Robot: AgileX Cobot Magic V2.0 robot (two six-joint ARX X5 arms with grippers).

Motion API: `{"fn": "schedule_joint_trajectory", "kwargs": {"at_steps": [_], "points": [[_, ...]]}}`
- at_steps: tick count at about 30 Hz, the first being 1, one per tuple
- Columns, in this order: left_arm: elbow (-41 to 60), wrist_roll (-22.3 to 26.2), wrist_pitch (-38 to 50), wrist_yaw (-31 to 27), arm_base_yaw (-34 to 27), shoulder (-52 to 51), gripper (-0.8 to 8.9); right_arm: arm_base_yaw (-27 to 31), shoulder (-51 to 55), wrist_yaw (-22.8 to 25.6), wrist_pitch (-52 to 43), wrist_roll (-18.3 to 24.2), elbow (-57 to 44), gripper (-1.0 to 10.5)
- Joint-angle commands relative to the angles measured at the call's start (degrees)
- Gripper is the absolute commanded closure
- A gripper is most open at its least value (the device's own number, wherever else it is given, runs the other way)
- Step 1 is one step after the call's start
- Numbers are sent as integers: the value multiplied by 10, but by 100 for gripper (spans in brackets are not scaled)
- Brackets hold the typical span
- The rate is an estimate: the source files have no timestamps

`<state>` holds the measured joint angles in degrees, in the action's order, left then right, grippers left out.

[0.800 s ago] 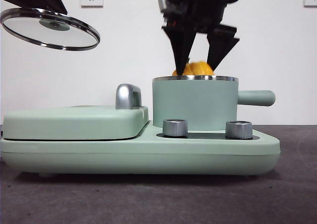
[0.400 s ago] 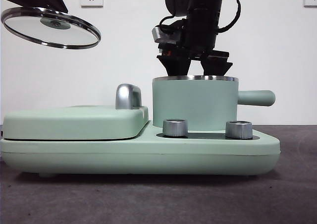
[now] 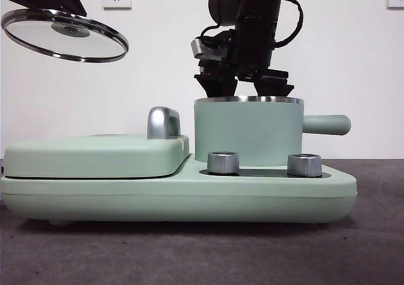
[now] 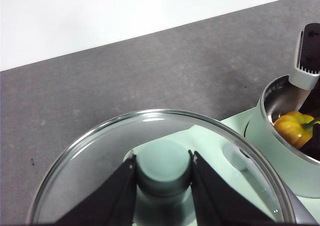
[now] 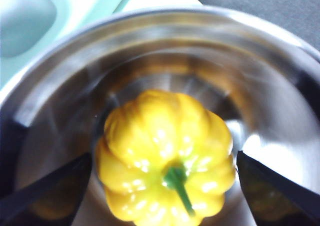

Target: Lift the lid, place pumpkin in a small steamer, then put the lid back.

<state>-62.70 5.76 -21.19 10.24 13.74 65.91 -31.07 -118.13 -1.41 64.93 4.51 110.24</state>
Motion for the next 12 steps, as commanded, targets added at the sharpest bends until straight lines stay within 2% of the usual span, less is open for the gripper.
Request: {"fn": "schedule_joint_trajectory", "kwargs": {"at_steps": [1,4,7,12], "points": [[-9,-5,17,0,1,-4,803,-5,-8,0,-2,4,19,483],[-9,-5,17,0,1,-4,803,-5,25,-1,-2,0,19,491],[-9,-5,16,0,1,-4,803,-3,66,-1,-13,-2,19,566],[-9,-5,15,0,1,-4,803,-3,131,-3,-28,-2,9,567]]}}
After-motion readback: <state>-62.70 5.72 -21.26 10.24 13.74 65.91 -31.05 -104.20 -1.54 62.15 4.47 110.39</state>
